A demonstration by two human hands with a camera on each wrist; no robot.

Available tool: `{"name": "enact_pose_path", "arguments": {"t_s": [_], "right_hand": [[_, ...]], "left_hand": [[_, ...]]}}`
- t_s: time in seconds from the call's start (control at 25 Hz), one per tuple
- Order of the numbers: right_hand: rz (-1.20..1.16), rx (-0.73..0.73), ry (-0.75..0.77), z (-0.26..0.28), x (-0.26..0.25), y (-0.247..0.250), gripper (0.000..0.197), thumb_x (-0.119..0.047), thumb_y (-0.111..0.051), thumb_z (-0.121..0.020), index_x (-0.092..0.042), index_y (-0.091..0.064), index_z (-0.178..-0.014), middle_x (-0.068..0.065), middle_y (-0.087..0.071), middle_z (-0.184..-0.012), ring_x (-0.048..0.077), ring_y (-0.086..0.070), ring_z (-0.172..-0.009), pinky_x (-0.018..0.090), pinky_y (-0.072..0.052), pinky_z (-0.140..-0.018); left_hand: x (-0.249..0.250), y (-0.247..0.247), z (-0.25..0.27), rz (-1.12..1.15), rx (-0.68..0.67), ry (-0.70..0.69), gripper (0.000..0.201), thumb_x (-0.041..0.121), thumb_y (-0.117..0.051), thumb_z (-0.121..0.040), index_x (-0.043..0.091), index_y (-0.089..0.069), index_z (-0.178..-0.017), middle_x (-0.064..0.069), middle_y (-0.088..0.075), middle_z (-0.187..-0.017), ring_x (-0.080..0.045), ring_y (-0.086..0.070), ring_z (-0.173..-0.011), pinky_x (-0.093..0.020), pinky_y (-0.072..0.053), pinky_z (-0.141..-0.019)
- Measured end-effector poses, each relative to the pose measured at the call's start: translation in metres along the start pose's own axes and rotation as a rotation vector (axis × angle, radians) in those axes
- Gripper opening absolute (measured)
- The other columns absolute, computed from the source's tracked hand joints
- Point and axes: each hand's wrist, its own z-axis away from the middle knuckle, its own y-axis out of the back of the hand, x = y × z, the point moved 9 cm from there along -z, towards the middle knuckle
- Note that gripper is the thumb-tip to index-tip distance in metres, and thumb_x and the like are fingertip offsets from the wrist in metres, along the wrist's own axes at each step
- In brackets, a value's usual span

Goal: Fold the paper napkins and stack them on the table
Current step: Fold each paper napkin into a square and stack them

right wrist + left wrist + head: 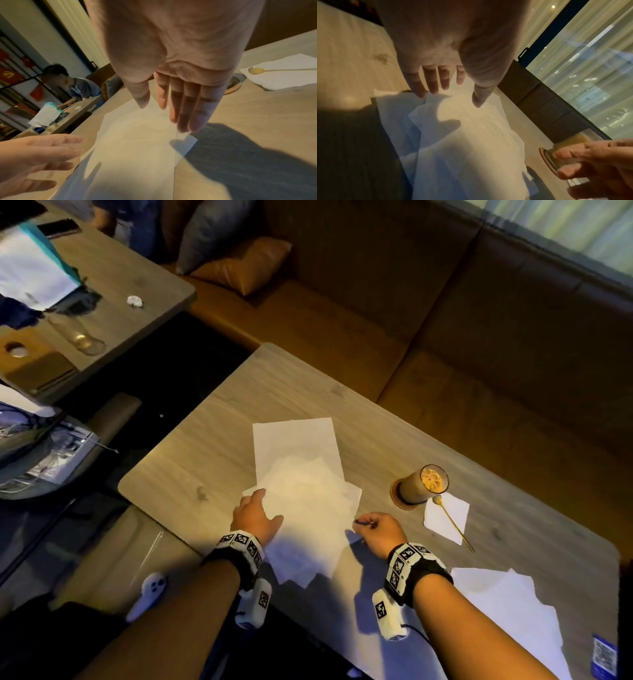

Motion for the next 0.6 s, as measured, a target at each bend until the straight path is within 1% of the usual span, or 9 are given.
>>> {"name": "enact_pose_path", "arguments": {"t_s": [0.12,0.2,0.24,0.32,0.4,0.44,0.52,0.56,0.6], "right_hand": [[-0.064,0.064,-0.120,-0.020,0.020,-0.006,0.033,-0.035,-0.079,-0.087,-0.016,-0.075,-0.114,0.008,-0.076,-0.108,0.023,-0.063,-0.085,0.042,-0.057,-0.088],[-0.130,0.093,-0.189,-0.029,0.032,-0.014,0.040,-0.036,-0.081,-0.085,-0.015,-0.073,-0.118,0.011,-0.075,-0.116,0.025,-0.063,-0.087,0.042,-0.055,-0.085],[-0.160,0.104,-0.223,-0.032,0.038,-0.018,0.043,-0.036,-0.083,-0.083,-0.014,-0.072,-0.118,0.012,-0.075,-0.117,0.028,-0.066,-0.090,0.043,-0.056,-0.084],[-0.200,0.112,-0.282,-0.033,0.046,-0.026,0.048,-0.037,-0.083,-0.082,-0.012,-0.070,-0.121,0.012,-0.075,-0.116,0.035,-0.072,-0.099,0.048,-0.061,-0.088],[-0.218,0.133,-0.311,-0.033,0.044,-0.032,0.046,-0.034,-0.083,-0.084,-0.011,-0.065,-0.121,0.011,-0.073,-0.117,0.038,-0.071,-0.105,0.052,-0.060,-0.090],[-0.225,0.149,-0.319,-0.034,0.043,-0.034,0.042,-0.032,-0.082,-0.085,-0.015,-0.063,-0.119,0.009,-0.071,-0.116,0.037,-0.070,-0.107,0.051,-0.060,-0.092],[-0.245,0.180,-0.312,-0.037,0.042,-0.035,0.039,-0.030,-0.082,-0.086,-0.020,-0.063,-0.119,0.007,-0.069,-0.114,0.033,-0.069,-0.109,0.048,-0.058,-0.095],[-0.250,0.180,-0.303,-0.037,0.041,-0.035,0.037,-0.031,-0.082,-0.085,-0.022,-0.064,-0.115,0.006,-0.068,-0.111,0.030,-0.068,-0.105,0.045,-0.058,-0.094],[-0.265,0.175,-0.295,-0.037,0.041,-0.036,0.033,-0.033,-0.083,-0.082,-0.023,-0.064,-0.107,0.006,-0.068,-0.106,0.027,-0.067,-0.097,0.041,-0.058,-0.089]], "left_hand": [[-0.003,-0.014,-0.016,-0.022,0.031,-0.004,0.080,0.042,-0.074,-0.088,0.021,-0.036,-0.155,-0.016,-0.044,-0.152,-0.038,-0.045,-0.138,-0.048,-0.046,-0.109],[-0.010,-0.025,-0.027,0.012,0.037,-0.027,0.079,0.042,-0.075,-0.088,0.019,-0.038,-0.154,-0.017,-0.045,-0.153,-0.038,-0.047,-0.138,-0.049,-0.047,-0.108],[-0.012,-0.028,-0.031,0.029,0.050,-0.038,0.078,0.041,-0.075,-0.087,0.018,-0.039,-0.153,-0.017,-0.047,-0.152,-0.038,-0.047,-0.139,-0.049,-0.047,-0.108],[-0.018,-0.029,-0.035,0.074,0.080,-0.035,0.076,0.039,-0.076,-0.086,0.016,-0.043,-0.151,-0.017,-0.050,-0.150,-0.038,-0.051,-0.136,-0.050,-0.049,-0.106],[-0.022,-0.027,-0.038,0.128,0.121,-0.033,0.068,0.036,-0.077,-0.085,0.017,-0.050,-0.145,-0.018,-0.052,-0.145,-0.040,-0.055,-0.129,-0.051,-0.051,-0.103],[-0.022,-0.025,-0.039,0.140,0.148,-0.047,0.063,0.036,-0.077,-0.083,0.018,-0.055,-0.139,-0.018,-0.053,-0.141,-0.041,-0.056,-0.125,-0.051,-0.052,-0.100],[-0.021,-0.022,-0.041,0.168,0.210,-0.100,0.053,0.037,-0.079,-0.079,0.018,-0.061,-0.125,-0.017,-0.058,-0.129,-0.041,-0.059,-0.117,-0.049,-0.054,-0.093],[-0.020,-0.020,-0.041,0.205,0.245,-0.133,0.048,0.035,-0.081,-0.078,0.016,-0.064,-0.119,-0.017,-0.060,-0.122,-0.040,-0.060,-0.113,-0.048,-0.055,-0.090],[-0.018,-0.018,-0.039,0.250,0.275,-0.158,0.044,0.032,-0.084,-0.077,0.014,-0.066,-0.112,-0.016,-0.062,-0.117,-0.040,-0.061,-0.109,-0.047,-0.056,-0.088]]}}
